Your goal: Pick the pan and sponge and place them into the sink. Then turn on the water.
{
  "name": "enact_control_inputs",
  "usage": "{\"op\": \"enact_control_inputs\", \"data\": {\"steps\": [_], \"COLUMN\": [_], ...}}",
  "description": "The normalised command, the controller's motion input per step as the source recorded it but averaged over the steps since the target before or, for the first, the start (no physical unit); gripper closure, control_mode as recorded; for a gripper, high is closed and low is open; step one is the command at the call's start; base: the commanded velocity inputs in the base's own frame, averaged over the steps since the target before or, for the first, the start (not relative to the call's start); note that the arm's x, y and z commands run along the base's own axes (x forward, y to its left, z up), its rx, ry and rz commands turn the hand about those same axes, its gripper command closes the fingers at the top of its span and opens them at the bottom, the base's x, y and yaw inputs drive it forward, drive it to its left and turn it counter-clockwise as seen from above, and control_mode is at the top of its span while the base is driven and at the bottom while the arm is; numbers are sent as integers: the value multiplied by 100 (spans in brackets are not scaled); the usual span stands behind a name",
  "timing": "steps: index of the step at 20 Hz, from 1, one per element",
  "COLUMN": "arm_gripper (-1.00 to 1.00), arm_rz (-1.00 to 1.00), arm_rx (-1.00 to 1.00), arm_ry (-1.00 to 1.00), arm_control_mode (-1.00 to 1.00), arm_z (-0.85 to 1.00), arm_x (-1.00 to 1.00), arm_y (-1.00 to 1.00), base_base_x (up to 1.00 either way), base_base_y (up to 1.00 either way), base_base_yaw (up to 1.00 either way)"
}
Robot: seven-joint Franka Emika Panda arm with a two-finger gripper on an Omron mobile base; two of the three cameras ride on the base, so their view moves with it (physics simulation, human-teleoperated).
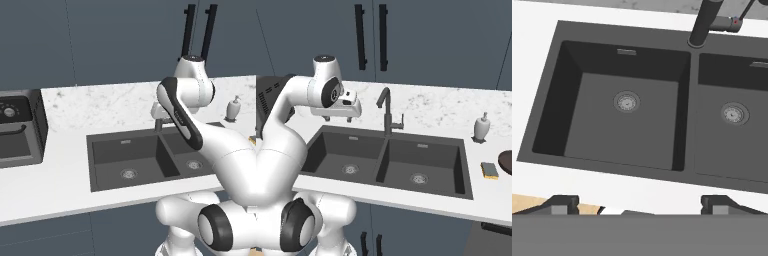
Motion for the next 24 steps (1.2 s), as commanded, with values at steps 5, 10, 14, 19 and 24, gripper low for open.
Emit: {"op": "enact_control_inputs", "data": {"steps": [5,10,14,19,24], "arm_gripper": [-100,-100,-100,-100,-100], "arm_rz": [0,0,0,0,0], "arm_rx": [0,0,0,0,0], "arm_ry": [0,0,0,0,0], "arm_control_mode": [-100,-100,-100,-100,-100], "arm_z": [-6,-4,-3,0,-1], "arm_x": [0,0,0,0,0], "arm_y": [-2,-5,-13,-16,-7], "base_base_x": [0,0,0,0,0], "base_base_y": [0,0,0,0,0], "base_base_yaw": [0,0,0,0,0]}}
